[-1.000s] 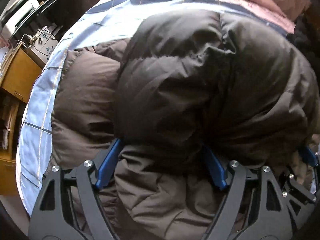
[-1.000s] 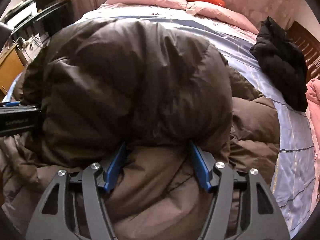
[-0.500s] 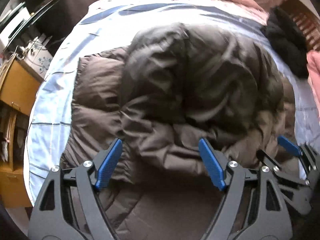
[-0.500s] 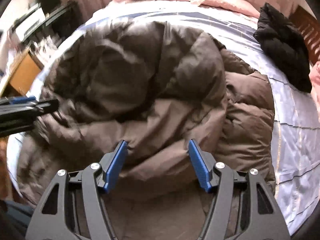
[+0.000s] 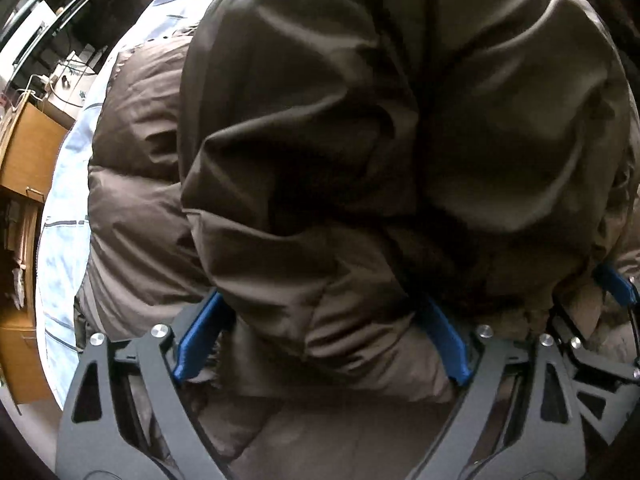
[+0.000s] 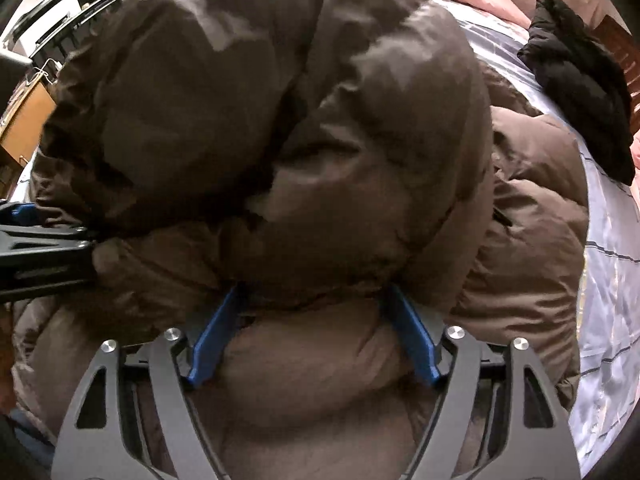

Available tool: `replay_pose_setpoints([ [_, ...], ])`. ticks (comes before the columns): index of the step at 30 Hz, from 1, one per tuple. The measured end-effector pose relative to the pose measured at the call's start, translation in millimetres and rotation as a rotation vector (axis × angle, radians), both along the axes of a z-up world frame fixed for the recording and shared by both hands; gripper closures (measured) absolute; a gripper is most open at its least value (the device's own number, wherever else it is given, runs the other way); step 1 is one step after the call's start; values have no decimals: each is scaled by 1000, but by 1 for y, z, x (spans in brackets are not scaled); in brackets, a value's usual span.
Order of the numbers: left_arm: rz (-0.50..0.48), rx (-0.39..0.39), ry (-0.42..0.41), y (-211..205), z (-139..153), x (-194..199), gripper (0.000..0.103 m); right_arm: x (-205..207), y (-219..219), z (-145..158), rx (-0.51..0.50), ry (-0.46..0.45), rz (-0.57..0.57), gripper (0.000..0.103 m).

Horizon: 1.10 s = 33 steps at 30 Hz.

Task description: Fold large clothes

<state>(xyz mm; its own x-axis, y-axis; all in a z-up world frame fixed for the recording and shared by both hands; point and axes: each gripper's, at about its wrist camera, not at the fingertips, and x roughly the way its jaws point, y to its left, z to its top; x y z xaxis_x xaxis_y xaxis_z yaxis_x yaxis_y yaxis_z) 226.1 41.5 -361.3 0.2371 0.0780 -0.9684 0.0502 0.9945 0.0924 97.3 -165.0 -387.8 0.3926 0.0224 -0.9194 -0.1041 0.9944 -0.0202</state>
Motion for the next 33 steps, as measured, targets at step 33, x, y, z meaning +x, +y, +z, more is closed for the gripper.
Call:
replay_pose_setpoints([
  [33,-37,-121,61,-43,13,-36,2,251,-59,58,483,246,-176,48],
])
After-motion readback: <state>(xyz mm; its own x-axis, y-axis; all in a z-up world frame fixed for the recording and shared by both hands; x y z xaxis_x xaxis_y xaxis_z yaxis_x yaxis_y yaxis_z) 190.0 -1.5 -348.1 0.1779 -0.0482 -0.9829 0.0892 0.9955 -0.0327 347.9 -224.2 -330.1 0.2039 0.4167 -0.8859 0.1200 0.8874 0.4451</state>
